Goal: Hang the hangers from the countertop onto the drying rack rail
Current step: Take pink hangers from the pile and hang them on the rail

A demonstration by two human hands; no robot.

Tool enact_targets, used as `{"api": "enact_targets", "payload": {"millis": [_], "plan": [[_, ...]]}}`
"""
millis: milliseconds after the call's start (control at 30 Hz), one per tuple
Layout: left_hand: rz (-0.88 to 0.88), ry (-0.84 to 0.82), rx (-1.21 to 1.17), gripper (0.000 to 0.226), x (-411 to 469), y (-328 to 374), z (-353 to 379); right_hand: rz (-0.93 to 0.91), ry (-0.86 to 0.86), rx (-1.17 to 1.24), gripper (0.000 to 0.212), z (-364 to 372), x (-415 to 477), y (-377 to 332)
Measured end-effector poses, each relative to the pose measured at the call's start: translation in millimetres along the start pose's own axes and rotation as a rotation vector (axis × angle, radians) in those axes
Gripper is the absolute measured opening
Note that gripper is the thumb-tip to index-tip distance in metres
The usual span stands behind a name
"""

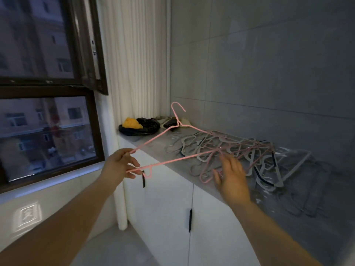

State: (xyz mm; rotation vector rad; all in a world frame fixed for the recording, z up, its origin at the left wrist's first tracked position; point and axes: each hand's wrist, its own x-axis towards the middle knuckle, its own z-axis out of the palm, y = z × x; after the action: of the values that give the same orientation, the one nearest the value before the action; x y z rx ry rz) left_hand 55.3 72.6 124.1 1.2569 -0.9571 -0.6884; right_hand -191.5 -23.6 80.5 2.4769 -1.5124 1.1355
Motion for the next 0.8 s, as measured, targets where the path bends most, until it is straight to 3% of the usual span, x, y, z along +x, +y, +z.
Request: {"api": "enact_targets", "payload": {"millis": [67, 267, 400, 500, 800], "plan": [[0.034, -0.02, 0.066, 0.028, -21, 11, -25, -0.016, 0.054, 0.057, 0.047, -14, 7, -32], [0.086, 0.069, 0.218, 0.03, -90, 38, -115, -0.093, -0.105, 0.076, 0.062, -18, 12, -125], [0.057, 0.196, 0.297, 0.03, -141, 56, -184, -0.101, -0.258, 0.114, 0.036, 11, 5, -193], [0.016, 0.312, 0.425, 0.027, -179, 71, -238, -0.252, -0.347, 0.234, 0.028, 36, -7, -253], [-0.236, 0.609, 1.247, 0.012, -255, 95, -370, -0.622, -0.547, 0.43, 0.026, 99, -46, -453]]}}
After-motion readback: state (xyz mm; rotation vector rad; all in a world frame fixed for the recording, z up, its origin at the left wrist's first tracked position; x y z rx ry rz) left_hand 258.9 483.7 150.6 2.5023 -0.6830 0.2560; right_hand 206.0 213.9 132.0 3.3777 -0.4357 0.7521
